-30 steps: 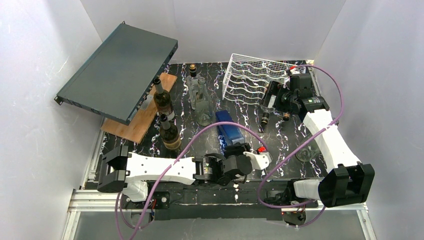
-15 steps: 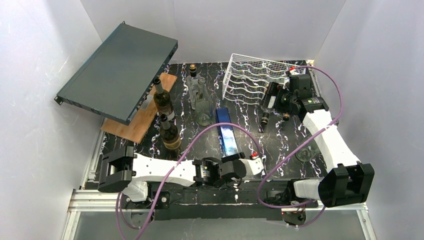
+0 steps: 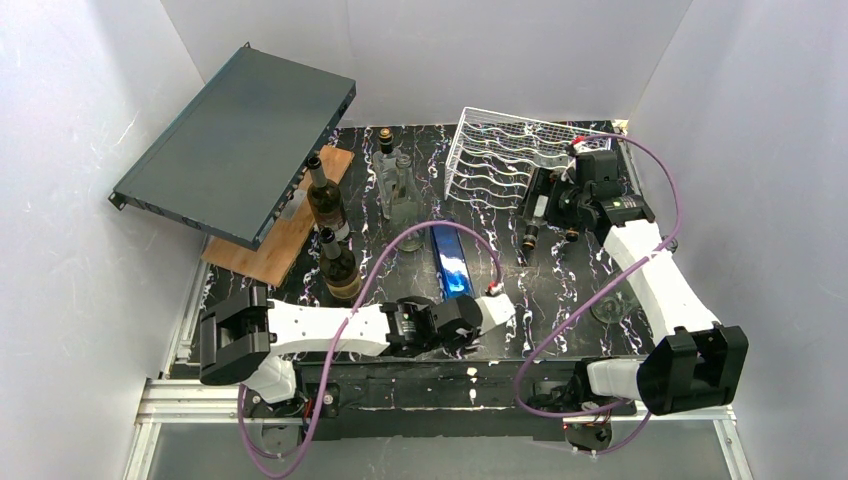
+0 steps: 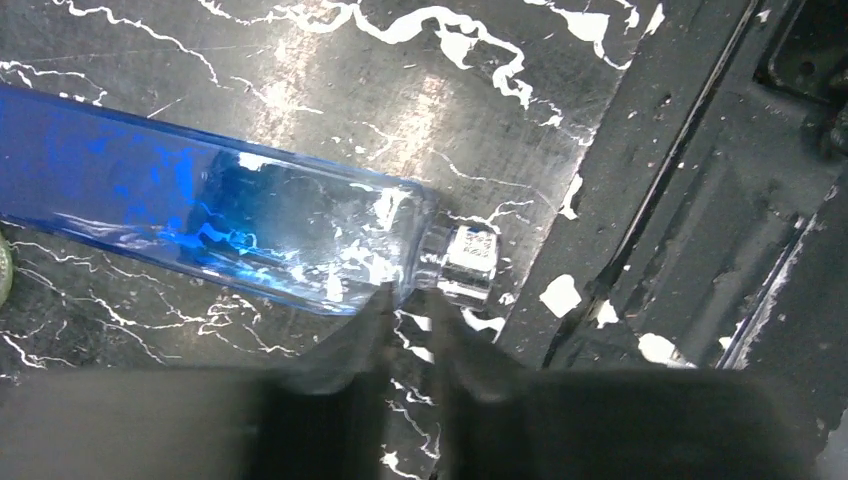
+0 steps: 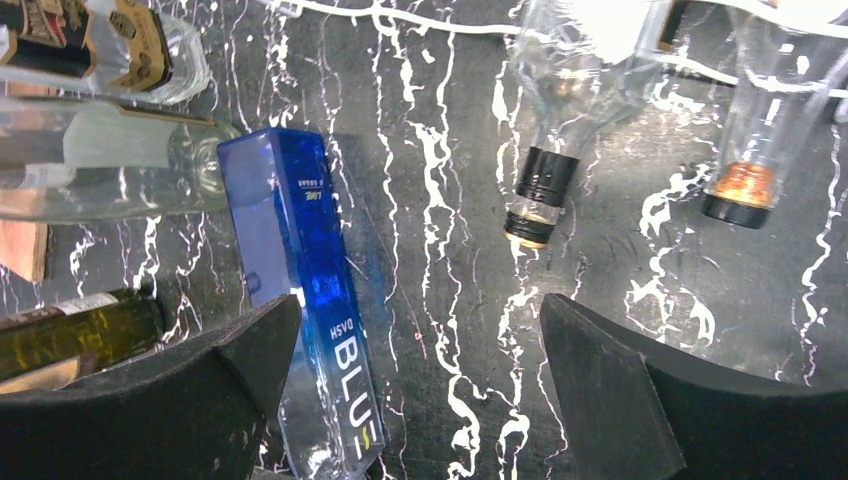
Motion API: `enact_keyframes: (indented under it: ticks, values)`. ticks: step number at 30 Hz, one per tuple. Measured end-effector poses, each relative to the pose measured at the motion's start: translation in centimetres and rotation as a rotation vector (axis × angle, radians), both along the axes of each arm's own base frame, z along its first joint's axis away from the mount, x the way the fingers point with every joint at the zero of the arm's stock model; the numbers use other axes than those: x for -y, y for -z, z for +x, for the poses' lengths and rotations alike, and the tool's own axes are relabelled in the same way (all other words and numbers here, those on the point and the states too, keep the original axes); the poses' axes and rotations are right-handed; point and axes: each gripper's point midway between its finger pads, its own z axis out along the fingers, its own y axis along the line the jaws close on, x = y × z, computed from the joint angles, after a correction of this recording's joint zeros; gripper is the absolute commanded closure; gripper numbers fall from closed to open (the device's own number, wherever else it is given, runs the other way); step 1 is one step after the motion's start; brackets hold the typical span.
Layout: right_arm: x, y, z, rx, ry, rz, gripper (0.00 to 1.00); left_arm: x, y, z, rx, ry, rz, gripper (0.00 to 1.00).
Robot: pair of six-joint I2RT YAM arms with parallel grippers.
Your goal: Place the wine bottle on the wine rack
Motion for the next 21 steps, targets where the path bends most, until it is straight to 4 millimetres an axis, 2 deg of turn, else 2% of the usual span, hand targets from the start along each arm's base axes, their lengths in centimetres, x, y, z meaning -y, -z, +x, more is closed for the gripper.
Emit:
enact_keyframes:
  ticks: [1,2,3,5,9,11,14,21]
  values:
    - [-0.2,0.1,-0.1,-0.001,-0.009,-0.001,0.0,-0.1,0.0,0.1,-0.016,-0.007,-0.003,0.56]
    - [-0.6,0.2,-0.2,-0.004,-0.026,-0.005,0.0,-0.4,0.0,0.3,-0.04,-0.022,-0.009,0.47]
    - [-1.0,0.4,-0.3,-0.008,-0.043,-0.01,0.0,-0.8,-0.3,0.7,-0.064,-0.049,-0.021,0.39]
    - [-2.3,1.3,-0.6,-0.03,-0.091,-0.023,0.0,-1.6,-1.3,1.7,-0.089,-0.093,-0.046,0.3]
    - [-5.0,3.5,-1.4,-0.086,-0.18,-0.064,0.0,-3.1,-5.5,4.2,-0.112,-0.181,-0.142,0.12]
    - [-6.4,4.4,-2.1,-0.102,-0.227,-0.087,0.0,-3.4,-8.8,5.4,-0.118,-0.209,-0.212,0.02]
    - [-8.1,4.8,-2.8,-0.102,-0.279,-0.106,0.0,-3.8,-14.3,7.3,-0.106,-0.234,-0.33,0.02]
    - [-11.7,5.5,-4.2,-0.082,-0.382,-0.132,0.0,-6.7,-22.8,9.3,-0.024,-0.278,-0.437,0.02]
